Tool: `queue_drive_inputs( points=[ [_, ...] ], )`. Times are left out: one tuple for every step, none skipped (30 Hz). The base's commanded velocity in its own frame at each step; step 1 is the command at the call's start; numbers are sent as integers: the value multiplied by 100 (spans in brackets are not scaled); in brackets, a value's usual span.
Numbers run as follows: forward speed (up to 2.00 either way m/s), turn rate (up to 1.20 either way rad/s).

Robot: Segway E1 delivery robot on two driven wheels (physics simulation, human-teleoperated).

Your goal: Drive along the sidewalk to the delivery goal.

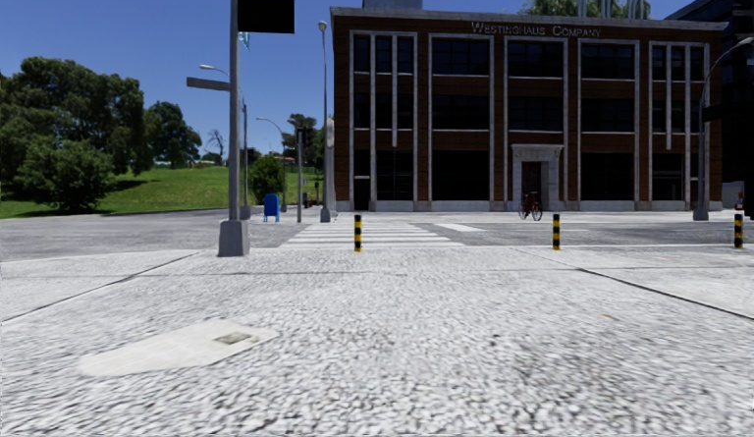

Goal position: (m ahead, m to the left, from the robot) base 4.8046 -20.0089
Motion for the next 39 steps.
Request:
queue_drive_inputs(
  points=[
    [200,-77],
    [200,-79],
    [200,-82],
    [200,-83],
    [200,-84],
    [200,-84],
    [200,-84],
    [200,-84],
    [200,-84],
    [200,-84],
    [200,-84],
    [200,-84],
    [200,-84],
    [200,-84],
    [200,-84],
    [200,-84],
    [200,-84],
    [200,-84],
    [200,-84],
    [200,-84],
    [200,-84],
    [200,-84],
    [200,-84],
    [200,-84],
    [200,-84],
    [200,-84],
    [200,-84],
    [200,-84],
    [200,-84],
    [200,-84],
    [200,-84],
    [200,-84],
    [200,-84],
    [200,-84],
    [200,-84],
    [200,-84],
    [200,-84],
    [200,-84],
    [200,-84]
  ],
)
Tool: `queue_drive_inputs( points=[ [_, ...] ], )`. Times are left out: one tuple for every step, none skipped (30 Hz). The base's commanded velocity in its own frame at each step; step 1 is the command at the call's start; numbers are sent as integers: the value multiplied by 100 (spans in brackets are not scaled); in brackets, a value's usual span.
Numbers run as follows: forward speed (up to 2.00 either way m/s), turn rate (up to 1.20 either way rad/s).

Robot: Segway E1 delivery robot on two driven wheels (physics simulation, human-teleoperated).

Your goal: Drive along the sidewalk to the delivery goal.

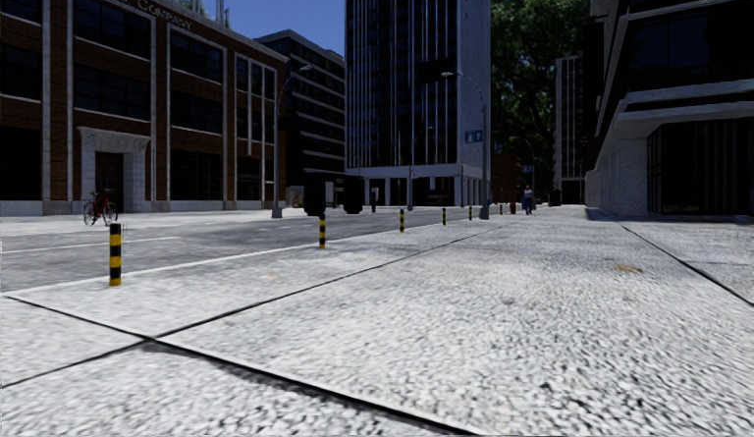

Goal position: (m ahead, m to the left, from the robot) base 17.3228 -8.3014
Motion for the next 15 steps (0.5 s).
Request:
queue_drive_inputs(
  points=[
    [200,-84],
    [200,-84],
    [200,-84],
    [200,-84],
    [200,-84],
    [200,-84],
    [200,-84],
    [200,-84],
    [200,-84],
    [200,-12],
    [200,0],
    [200,0],
    [200,0],
    [200,0],
    [200,0]
  ],
)
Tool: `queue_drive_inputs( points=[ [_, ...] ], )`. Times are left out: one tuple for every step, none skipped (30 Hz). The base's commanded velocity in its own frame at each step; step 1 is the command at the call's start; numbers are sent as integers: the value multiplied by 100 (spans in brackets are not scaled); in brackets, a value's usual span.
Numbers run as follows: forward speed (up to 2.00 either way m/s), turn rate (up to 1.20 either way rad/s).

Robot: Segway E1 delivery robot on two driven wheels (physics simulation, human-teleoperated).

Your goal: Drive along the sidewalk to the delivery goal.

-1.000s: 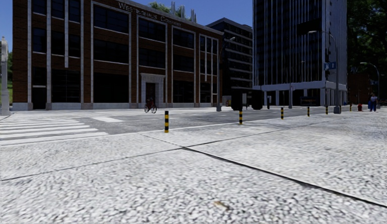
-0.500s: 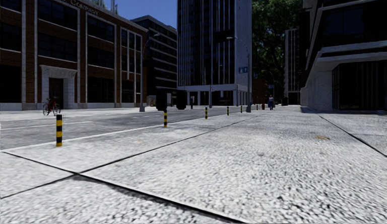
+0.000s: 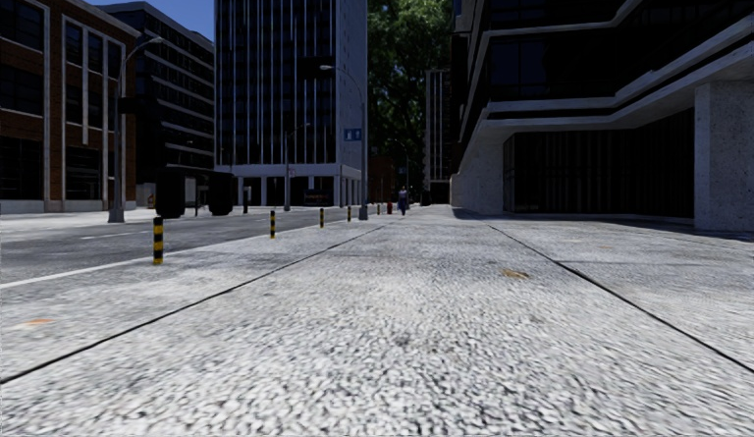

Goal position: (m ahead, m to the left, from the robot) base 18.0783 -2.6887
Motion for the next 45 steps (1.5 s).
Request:
queue_drive_inputs(
  points=[
    [200,0],
    [200,0],
    [200,0],
    [200,0],
    [200,0],
    [200,0],
    [200,0],
    [200,0],
    [200,0],
    [200,0],
    [200,0],
    [200,0],
    [200,0],
    [200,0],
    [200,0],
    [200,0],
    [200,0],
    [200,0],
    [200,0],
    [200,0],
    [200,0],
    [200,0],
    [200,0],
    [200,0],
    [200,0],
    [200,0],
    [200,0],
    [200,0],
    [200,0],
    [200,0],
    [200,0],
    [200,0],
    [200,0],
    [200,0],
    [200,0],
    [200,0],
    [200,0],
    [200,0],
    [200,0],
    [200,0],
    [200,0],
    [200,0],
    [200,0],
    [200,0],
    [200,0]
  ],
)
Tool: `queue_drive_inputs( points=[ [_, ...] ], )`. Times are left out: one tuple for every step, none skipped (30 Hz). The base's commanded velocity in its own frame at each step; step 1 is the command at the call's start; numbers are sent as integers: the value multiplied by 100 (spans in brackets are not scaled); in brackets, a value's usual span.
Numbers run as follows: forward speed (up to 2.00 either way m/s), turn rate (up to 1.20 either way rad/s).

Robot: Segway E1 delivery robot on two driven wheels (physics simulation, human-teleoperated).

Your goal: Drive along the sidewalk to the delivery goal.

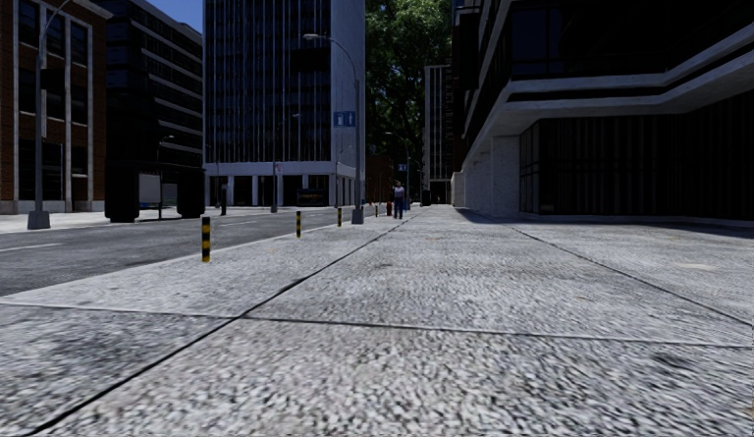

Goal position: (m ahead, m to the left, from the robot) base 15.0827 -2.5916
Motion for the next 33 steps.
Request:
queue_drive_inputs(
  points=[
    [200,0],
    [200,0],
    [200,0],
    [200,0],
    [200,0],
    [200,0],
    [200,0],
    [200,0],
    [200,0],
    [200,0],
    [200,0],
    [200,0],
    [200,0],
    [200,0],
    [200,0],
    [200,0],
    [200,0],
    [200,0],
    [200,0],
    [200,0],
    [200,0],
    [200,0],
    [200,0],
    [200,0],
    [200,0],
    [200,0],
    [200,0],
    [200,0],
    [200,0],
    [200,0],
    [200,0],
    [200,0],
    [200,0]
  ],
)
